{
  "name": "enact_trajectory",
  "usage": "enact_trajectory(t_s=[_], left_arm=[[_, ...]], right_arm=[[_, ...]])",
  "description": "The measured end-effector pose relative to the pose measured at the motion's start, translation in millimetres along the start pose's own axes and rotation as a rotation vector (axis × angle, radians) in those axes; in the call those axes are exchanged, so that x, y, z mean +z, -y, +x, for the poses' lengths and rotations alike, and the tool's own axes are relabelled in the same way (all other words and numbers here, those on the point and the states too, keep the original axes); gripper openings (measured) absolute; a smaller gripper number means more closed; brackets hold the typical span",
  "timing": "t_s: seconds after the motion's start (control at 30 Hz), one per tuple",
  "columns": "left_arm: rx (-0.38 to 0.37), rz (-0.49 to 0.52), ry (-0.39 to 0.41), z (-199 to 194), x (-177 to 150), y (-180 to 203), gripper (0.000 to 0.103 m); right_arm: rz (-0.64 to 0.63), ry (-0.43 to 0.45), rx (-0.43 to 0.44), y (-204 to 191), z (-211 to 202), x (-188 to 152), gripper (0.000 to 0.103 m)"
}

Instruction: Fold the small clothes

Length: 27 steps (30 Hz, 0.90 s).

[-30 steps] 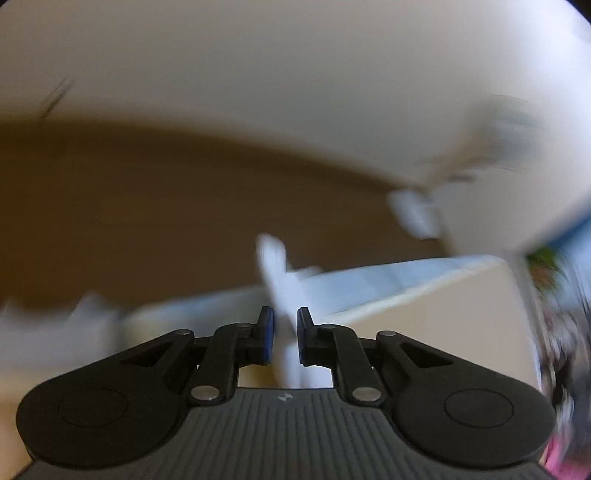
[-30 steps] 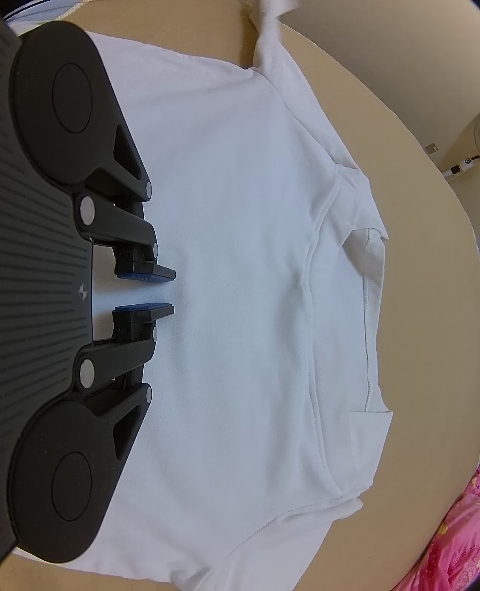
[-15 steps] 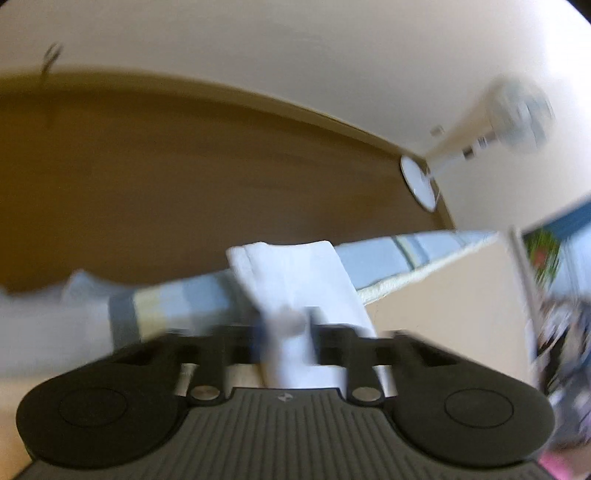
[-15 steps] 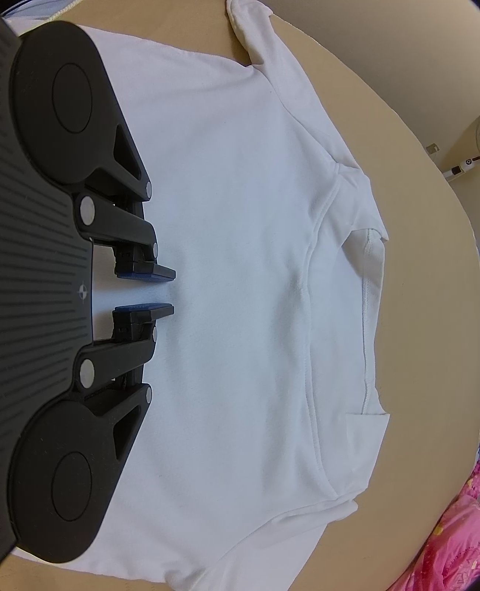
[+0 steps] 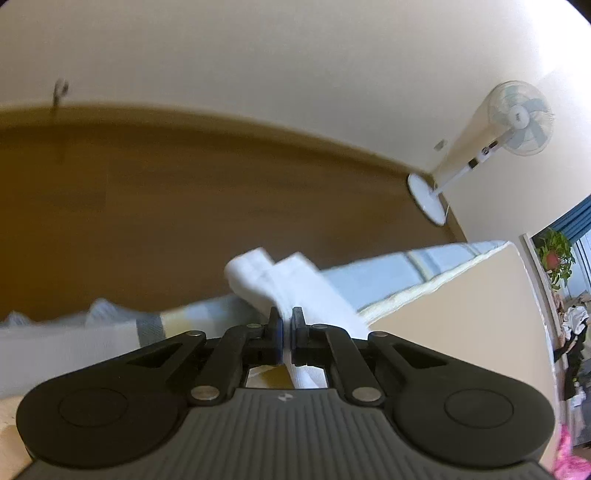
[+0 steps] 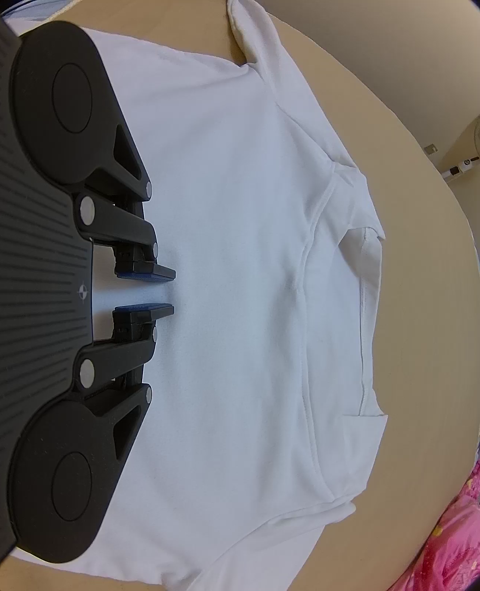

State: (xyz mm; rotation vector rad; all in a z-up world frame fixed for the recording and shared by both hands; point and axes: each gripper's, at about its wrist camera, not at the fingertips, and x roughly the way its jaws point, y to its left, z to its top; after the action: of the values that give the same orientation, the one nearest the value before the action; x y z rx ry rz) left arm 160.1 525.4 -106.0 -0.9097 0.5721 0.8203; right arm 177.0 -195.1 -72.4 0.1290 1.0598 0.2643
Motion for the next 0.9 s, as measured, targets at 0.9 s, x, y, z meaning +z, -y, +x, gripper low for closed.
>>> enact_trajectory(t_s=[0.9], left_arm=[[-0.552, 0.982, -0.205, -155.5, -295.6, 259.1, 0.015]], right_arm=[[0.525, 0.179, 0.081, 109.0, -53.0, 18.4, 0.013]])
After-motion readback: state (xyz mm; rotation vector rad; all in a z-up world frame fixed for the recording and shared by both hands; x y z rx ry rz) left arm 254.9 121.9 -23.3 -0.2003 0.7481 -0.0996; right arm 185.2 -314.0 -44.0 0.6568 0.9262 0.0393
